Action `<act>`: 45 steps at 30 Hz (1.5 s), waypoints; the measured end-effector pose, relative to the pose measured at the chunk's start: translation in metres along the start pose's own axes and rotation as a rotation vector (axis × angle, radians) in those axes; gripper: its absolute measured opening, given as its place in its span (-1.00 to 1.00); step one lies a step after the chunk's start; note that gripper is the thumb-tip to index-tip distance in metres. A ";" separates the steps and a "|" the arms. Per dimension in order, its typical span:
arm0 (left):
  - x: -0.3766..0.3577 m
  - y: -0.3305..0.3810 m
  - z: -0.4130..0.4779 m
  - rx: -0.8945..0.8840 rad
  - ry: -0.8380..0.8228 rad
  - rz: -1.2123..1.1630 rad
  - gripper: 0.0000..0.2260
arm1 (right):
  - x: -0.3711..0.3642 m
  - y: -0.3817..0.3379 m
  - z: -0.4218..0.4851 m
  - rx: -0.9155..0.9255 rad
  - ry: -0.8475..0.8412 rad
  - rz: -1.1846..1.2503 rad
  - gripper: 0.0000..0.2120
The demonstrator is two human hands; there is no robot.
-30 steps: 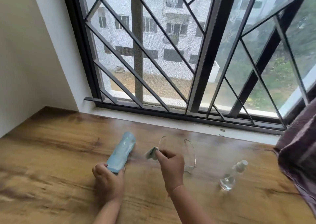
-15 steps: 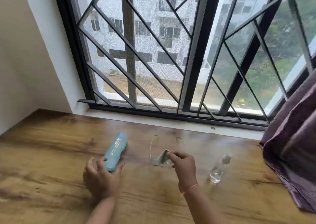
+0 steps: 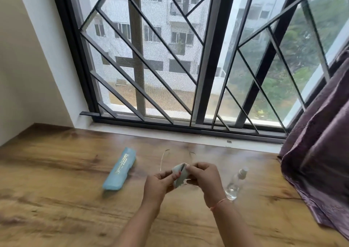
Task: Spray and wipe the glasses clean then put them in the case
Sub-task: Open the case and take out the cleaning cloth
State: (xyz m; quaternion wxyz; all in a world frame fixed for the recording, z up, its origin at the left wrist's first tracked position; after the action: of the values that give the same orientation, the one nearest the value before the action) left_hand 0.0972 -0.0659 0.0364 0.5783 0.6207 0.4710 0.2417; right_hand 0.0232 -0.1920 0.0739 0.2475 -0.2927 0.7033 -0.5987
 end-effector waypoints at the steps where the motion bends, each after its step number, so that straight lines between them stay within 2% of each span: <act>1: 0.000 -0.001 0.000 0.015 0.010 -0.019 -0.87 | 0.001 0.002 0.000 -0.013 -0.001 0.003 -0.82; 5: 0.002 0.003 0.001 0.029 0.040 -0.011 -0.93 | 0.004 0.009 0.000 -0.065 -0.004 0.035 -0.84; 9: 0.005 -0.001 0.004 0.077 0.082 -0.103 -0.93 | 0.002 0.016 0.000 -0.122 -0.031 0.127 -0.85; 15: 0.006 -0.010 0.002 0.161 0.130 -0.196 -0.95 | -0.003 0.030 0.000 -0.212 -0.084 0.224 -0.97; 20: 0.009 -0.016 0.003 0.186 0.151 -0.231 -0.93 | -0.002 0.034 0.001 -0.209 -0.105 0.217 -0.89; 24: 0.005 -0.020 0.001 0.226 0.118 -0.229 -0.84 | 0.001 0.029 0.000 -0.192 -0.091 0.219 -0.95; 28: -0.004 -0.028 -0.003 0.318 0.056 -0.212 -0.87 | 0.001 0.027 0.000 -0.191 -0.089 0.205 -0.93; 32: -0.011 -0.044 -0.011 0.476 -0.009 -0.184 -0.67 | -0.002 0.027 -0.001 -0.207 -0.120 0.207 -0.90; 35: -0.016 -0.048 -0.017 0.530 -0.029 -0.259 -0.77 | 0.000 0.030 -0.002 -0.219 -0.111 0.198 -0.91; 40: -0.008 -0.042 -0.010 0.453 0.060 -0.285 -0.96 | 0.011 0.035 -0.001 -0.218 -0.072 0.184 -0.89; 43: -0.003 -0.036 -0.006 0.422 0.111 -0.263 -0.96 | 0.019 0.033 0.001 -0.126 0.015 0.051 -0.93; 45: 0.000 -0.033 -0.003 0.397 0.147 -0.240 -0.96 | 0.031 0.019 0.002 0.041 0.159 -0.218 -0.85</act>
State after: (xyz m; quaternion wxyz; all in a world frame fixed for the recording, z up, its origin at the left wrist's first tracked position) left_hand 0.0848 -0.0687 0.0061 0.4338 0.6426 0.6204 0.1184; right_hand 0.0006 -0.2126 0.0545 0.1303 -0.3141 0.6722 -0.6576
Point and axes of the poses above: each hand's wrist, its own z-axis towards the middle knuckle, its own x-axis out of the back of the hand, y = z × x, the point moved 10 cm from there along z, towards the middle knuckle, and after that the axes turned 4 degrees about y, right-handed, at the moved point
